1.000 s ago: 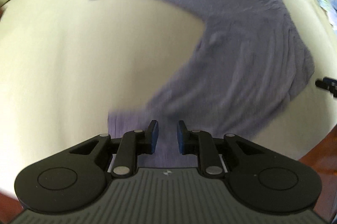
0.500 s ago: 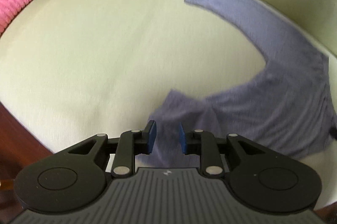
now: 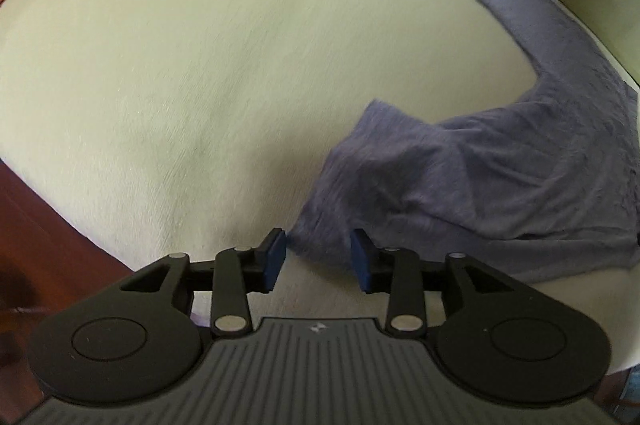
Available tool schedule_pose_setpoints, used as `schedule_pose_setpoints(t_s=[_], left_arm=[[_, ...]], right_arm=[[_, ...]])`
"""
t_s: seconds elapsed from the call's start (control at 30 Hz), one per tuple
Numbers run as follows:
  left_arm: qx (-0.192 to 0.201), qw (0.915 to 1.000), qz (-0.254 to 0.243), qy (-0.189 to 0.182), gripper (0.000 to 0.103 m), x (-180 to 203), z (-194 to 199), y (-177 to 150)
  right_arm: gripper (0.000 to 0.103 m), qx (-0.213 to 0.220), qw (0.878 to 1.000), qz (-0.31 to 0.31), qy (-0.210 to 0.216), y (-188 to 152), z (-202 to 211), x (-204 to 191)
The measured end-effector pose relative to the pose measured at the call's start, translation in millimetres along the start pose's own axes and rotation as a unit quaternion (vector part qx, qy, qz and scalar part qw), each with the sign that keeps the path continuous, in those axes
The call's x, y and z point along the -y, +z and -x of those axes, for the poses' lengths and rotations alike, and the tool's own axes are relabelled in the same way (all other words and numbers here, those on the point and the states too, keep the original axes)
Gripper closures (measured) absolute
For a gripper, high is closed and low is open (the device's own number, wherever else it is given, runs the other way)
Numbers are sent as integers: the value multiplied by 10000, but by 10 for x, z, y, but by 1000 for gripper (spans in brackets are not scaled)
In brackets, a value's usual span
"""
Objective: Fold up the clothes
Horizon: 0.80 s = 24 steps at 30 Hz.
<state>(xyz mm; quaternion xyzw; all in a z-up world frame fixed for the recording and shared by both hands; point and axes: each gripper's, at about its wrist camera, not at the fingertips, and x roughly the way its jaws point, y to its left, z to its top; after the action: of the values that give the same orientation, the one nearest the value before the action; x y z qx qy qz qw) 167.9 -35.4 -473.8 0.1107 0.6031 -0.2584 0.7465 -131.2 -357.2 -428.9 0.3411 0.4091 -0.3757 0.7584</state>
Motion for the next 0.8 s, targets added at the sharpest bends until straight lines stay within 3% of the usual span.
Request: schedule_pose_setpoints(t_s=[0.13, 0.2, 0.33, 0.43, 0.6, 0.73, 0.8], left_arm=[[-6, 10000, 65, -34, 54, -20, -90, 2], [-49, 9998, -150, -90, 103, 47, -69, 7], [-122, 9972, -456, -575, 103, 261, 72, 142], [19, 9957, -350, -859, 103, 351, 283, 418], [1090, 9863, -365, -1188, 103, 482, 1031, 1181], [2041, 9668, -756, -1341, 103, 717, 1731, 1692], [2239, 9609, -882, -1369, 103, 743, 1923, 1808]], right_arm=[[87, -5, 10000, 62, -69, -8, -25, -5], [90, -41, 9998, 184, -104, 2, -26, -25], [96, -188, 9997, 112, -97, 93, -17, -41], [96, -103, 9997, -215, -20, 269, 93, -37], [96, 321, 9982, -470, 178, 600, 382, -88], [97, 931, 9925, -631, 473, 987, 760, -166], [97, 1082, 9902, -658, 582, 1095, 871, -193]])
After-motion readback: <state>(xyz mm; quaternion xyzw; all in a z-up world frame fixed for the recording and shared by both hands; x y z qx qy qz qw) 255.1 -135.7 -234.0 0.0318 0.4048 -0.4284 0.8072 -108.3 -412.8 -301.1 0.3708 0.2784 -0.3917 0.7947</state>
